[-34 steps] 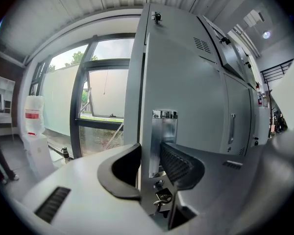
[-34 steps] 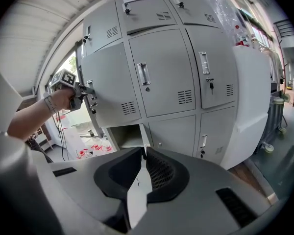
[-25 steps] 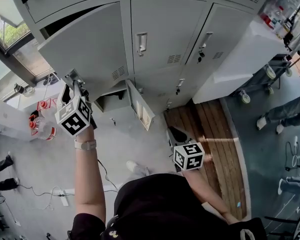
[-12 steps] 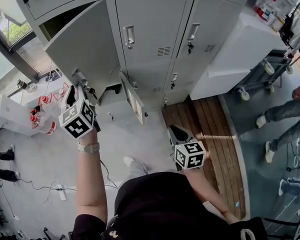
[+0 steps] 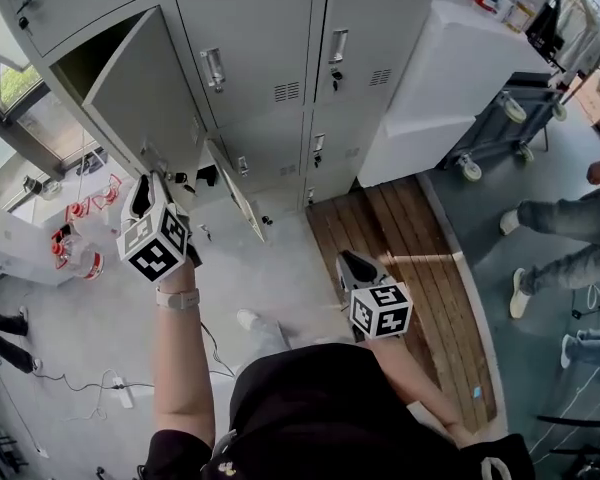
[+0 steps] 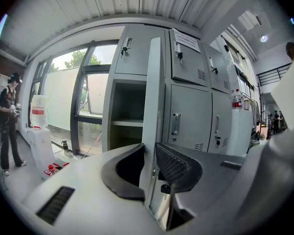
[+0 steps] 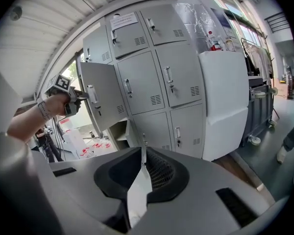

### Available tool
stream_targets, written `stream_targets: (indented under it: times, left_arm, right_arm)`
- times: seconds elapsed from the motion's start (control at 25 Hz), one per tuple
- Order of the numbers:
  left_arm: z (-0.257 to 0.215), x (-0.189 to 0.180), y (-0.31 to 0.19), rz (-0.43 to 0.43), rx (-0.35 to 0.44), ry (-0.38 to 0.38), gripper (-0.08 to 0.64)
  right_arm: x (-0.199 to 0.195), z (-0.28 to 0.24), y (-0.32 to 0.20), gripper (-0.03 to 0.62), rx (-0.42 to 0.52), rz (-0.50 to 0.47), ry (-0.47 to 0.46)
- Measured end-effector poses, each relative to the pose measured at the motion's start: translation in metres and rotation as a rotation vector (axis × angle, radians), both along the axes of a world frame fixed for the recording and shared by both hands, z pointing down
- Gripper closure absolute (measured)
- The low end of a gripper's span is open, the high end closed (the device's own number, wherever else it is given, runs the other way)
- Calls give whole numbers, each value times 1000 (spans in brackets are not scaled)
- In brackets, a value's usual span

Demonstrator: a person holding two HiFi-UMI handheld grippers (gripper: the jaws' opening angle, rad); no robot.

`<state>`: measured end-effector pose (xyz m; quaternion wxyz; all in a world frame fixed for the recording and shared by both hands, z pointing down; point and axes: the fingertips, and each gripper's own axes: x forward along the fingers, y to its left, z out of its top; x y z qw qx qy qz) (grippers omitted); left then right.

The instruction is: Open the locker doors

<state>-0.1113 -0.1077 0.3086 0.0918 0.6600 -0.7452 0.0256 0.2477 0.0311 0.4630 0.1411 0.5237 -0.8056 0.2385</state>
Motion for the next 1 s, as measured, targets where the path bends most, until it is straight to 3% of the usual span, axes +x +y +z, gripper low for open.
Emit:
stream_targets:
  times: [0.28,1.0]
  left_arm:
    - [0,45,3,27,20,-3,471]
    - [-1,152,-21,220,17,24,474]
  right_arm:
    - [39,0,19,535,3,77,-5]
    - [97,-3,52,535,15,228,-4]
